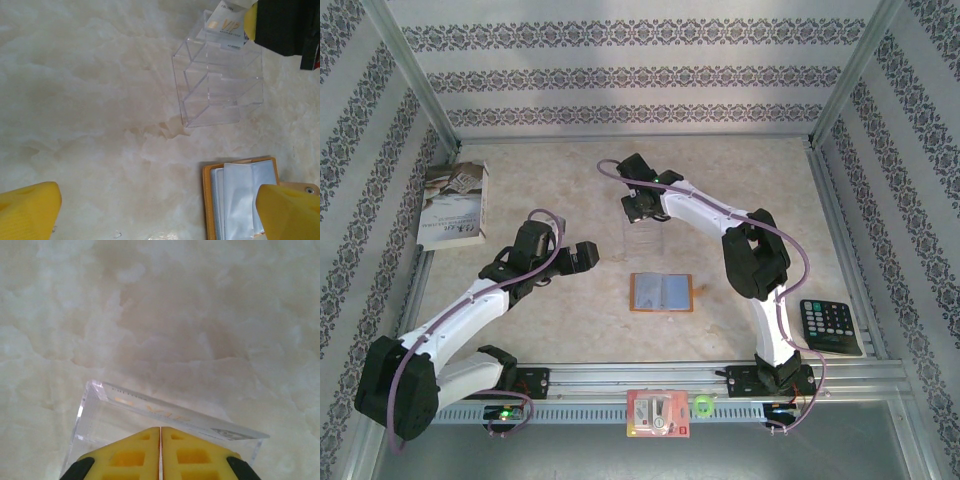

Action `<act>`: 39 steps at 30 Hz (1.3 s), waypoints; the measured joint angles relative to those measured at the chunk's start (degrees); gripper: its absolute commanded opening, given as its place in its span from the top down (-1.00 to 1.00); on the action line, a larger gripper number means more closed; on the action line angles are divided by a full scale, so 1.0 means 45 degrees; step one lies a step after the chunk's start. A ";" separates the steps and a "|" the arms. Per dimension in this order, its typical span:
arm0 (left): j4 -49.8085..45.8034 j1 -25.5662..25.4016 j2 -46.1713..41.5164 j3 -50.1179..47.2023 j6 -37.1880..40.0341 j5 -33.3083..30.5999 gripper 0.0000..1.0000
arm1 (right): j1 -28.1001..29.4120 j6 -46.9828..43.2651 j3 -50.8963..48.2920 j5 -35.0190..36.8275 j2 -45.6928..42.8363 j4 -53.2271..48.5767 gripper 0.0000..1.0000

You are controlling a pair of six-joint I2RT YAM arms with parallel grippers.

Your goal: Take the credit cards out of the card holder

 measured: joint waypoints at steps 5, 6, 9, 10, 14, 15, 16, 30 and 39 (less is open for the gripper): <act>0.0000 0.0000 0.0000 -0.0121 0.0000 0.0335 -1.00 | -0.0024 0.0330 -0.0330 -0.0029 -0.0160 0.0534 0.41; 0.0000 0.0000 0.0000 -0.0121 0.0000 0.0418 -1.00 | -0.0024 0.0403 -0.0748 -0.0058 -0.0403 0.0748 0.39; 0.0000 0.0000 0.0000 -0.0136 0.0000 0.0563 -1.00 | -0.0097 0.0753 -0.2327 -0.0102 -0.1540 0.1146 0.41; 0.0034 0.0000 0.0000 -0.0165 -0.0005 0.0602 -1.00 | -0.0126 0.0913 -0.2924 -0.0107 -0.2021 0.1287 0.44; 0.0287 0.0000 -0.0005 -0.0418 -0.0053 0.0646 -1.00 | -0.0607 0.1632 -0.5741 0.0015 -0.4313 0.1749 0.56; 0.0335 0.0000 -0.0005 -0.0466 -0.0068 0.0641 -1.00 | -0.0831 0.1744 -0.6334 0.0073 -0.4726 0.1792 0.61; 0.0355 0.0000 0.0000 -0.0491 -0.0073 0.0646 -1.00 | -0.0996 0.1846 -0.6713 0.0112 -0.4930 0.1836 0.64; 0.0583 0.0000 0.0185 -0.0491 -0.0199 0.0641 -1.00 | -0.0996 0.1923 -0.6887 0.0248 -0.2642 0.2132 0.73; 0.0583 0.0000 0.0005 -0.0491 -0.0204 0.0641 -1.00 | -0.0214 0.1933 -0.6572 0.0223 -0.2613 0.2317 0.72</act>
